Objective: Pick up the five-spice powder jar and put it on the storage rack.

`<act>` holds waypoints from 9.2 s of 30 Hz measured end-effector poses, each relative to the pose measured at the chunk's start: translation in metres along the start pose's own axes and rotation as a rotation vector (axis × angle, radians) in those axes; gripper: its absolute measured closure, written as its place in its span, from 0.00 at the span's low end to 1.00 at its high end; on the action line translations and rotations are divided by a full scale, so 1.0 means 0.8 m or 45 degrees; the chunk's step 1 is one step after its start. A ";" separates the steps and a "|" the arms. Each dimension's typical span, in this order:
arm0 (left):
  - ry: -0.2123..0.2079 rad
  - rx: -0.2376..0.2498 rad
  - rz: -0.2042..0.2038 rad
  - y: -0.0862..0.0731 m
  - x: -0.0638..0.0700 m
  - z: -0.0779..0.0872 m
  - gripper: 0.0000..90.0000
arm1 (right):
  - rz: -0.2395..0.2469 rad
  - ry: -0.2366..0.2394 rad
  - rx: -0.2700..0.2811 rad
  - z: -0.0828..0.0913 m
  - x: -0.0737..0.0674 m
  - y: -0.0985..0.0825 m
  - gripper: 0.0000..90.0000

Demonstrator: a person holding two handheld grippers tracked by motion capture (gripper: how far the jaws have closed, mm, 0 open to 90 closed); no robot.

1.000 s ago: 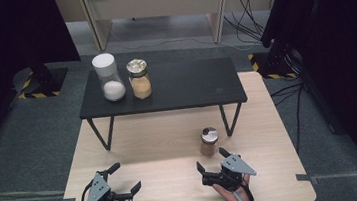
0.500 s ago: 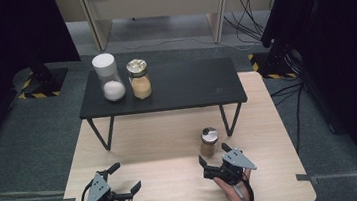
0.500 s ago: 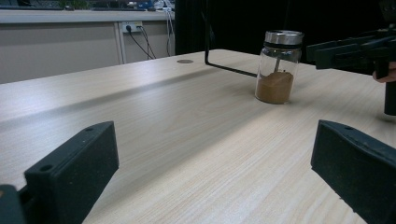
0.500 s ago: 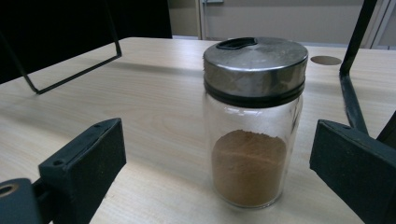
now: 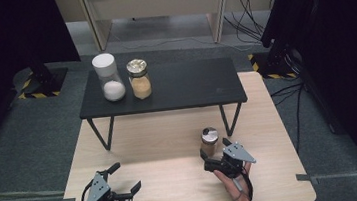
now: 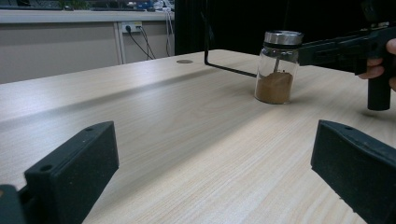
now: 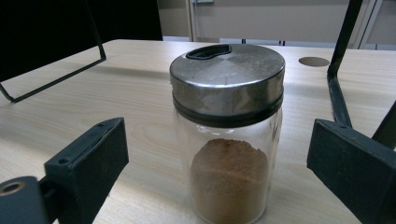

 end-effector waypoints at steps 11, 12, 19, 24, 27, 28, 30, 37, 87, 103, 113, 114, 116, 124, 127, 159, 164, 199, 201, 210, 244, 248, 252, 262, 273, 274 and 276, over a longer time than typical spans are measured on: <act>0.000 0.000 0.003 0.000 0.000 0.000 0.00 | 0.010 -0.022 -0.016 -0.016 0.007 0.004 0.10; -0.001 0.000 0.003 0.000 0.000 0.000 0.00 | 0.007 -0.024 -0.016 -0.017 0.008 0.005 0.10; -0.001 -0.001 0.004 0.000 0.000 0.000 0.00 | 0.006 -0.024 -0.027 -0.024 0.012 0.006 0.13; -0.002 -0.001 0.003 0.000 0.000 0.000 0.00 | 0.013 -0.017 -0.036 -0.030 0.012 0.006 0.17; -0.001 0.000 0.005 0.000 0.000 0.000 0.00 | 0.005 -0.010 -0.039 -0.033 0.012 0.007 0.19; -0.001 0.000 0.004 0.000 0.000 0.000 0.00 | 0.005 -0.008 -0.041 -0.034 0.011 0.007 0.20; -0.001 -0.001 0.003 0.000 0.000 0.000 0.00 | 0.010 -0.008 -0.048 -0.035 0.010 0.006 0.22; -0.001 -0.001 0.004 0.000 0.000 0.000 0.00 | 0.011 0.002 -0.055 -0.039 0.010 0.006 0.32; 0.000 -0.004 -0.005 0.000 0.000 0.000 0.00 | 0.088 0.136 -0.036 -0.004 -0.043 0.062 0.34; 0.001 -0.006 -0.001 0.000 0.000 0.000 0.00 | 0.121 0.210 -0.027 0.014 -0.065 0.084 0.34; 0.001 -0.007 0.001 0.000 0.000 -0.001 0.00 | 0.156 0.264 -0.022 0.025 -0.082 0.101 0.34; 0.001 -0.006 0.002 0.000 0.000 -0.001 0.00 | 0.158 0.268 -0.025 0.026 -0.083 0.102 0.34; 0.001 -0.005 0.002 0.000 0.000 0.000 0.00 | 0.162 0.280 -0.026 0.027 -0.087 0.104 0.34; 0.001 -0.005 0.002 0.000 0.000 0.000 0.00 | 0.178 0.311 -0.022 0.031 -0.097 0.116 0.34; 0.002 -0.005 0.005 0.000 -0.001 -0.001 0.00 | 0.173 0.325 -0.016 0.032 -0.099 0.123 0.34; 0.002 -0.005 0.012 0.000 -0.001 -0.001 0.00 | 0.212 0.412 -0.060 0.027 -0.119 0.194 0.34; 0.001 -0.005 0.012 0.000 -0.001 -0.001 0.00 | 0.207 0.424 -0.063 0.027 -0.120 0.210 0.34; -0.001 -0.004 0.017 0.000 -0.001 -0.001 0.00 | 0.184 0.307 -0.101 -0.026 -0.115 0.303 0.34; -0.001 -0.005 0.018 0.000 -0.001 -0.001 0.00 | 0.180 0.294 -0.100 -0.030 -0.113 0.305 0.34; -0.001 -0.005 0.017 0.000 -0.002 -0.001 0.00 | 0.157 0.241 -0.099 -0.051 -0.108 0.313 0.34; -0.001 -0.004 0.015 0.000 -0.002 -0.001 0.00 | 0.110 0.110 -0.077 -0.103 -0.094 0.322 0.34; -0.002 -0.004 0.015 0.000 -0.001 -0.001 0.00 | 0.112 0.108 -0.080 -0.107 -0.094 0.320 0.34; -0.002 -0.004 0.013 0.000 -0.001 -0.001 0.00 | 0.107 0.109 -0.081 -0.109 -0.095 0.318 0.34; -0.002 -0.004 0.013 0.000 -0.001 -0.001 0.00 | 0.116 0.111 -0.079 -0.111 -0.096 0.316 0.34; -0.001 -0.004 0.012 0.000 -0.001 -0.001 0.00 | 0.089 0.108 -0.057 -0.103 -0.094 0.316 0.08; -0.001 -0.005 0.011 0.000 -0.001 -0.001 0.00 | 0.080 0.102 -0.056 -0.102 -0.093 0.316 0.05; -0.002 -0.005 0.012 0.000 -0.001 -0.001 0.00 | 0.076 0.102 -0.053 -0.100 -0.092 0.316 0.04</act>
Point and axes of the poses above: each handheld gripper's, and its own axes: z roughly backward along the jaws, y roughly out of its top, x roughly to its right, the point moved 5 cm from there along -z, roughly forward along the jaws, and after that the axes turned 3 degrees about -x, right-handed, at the moved point
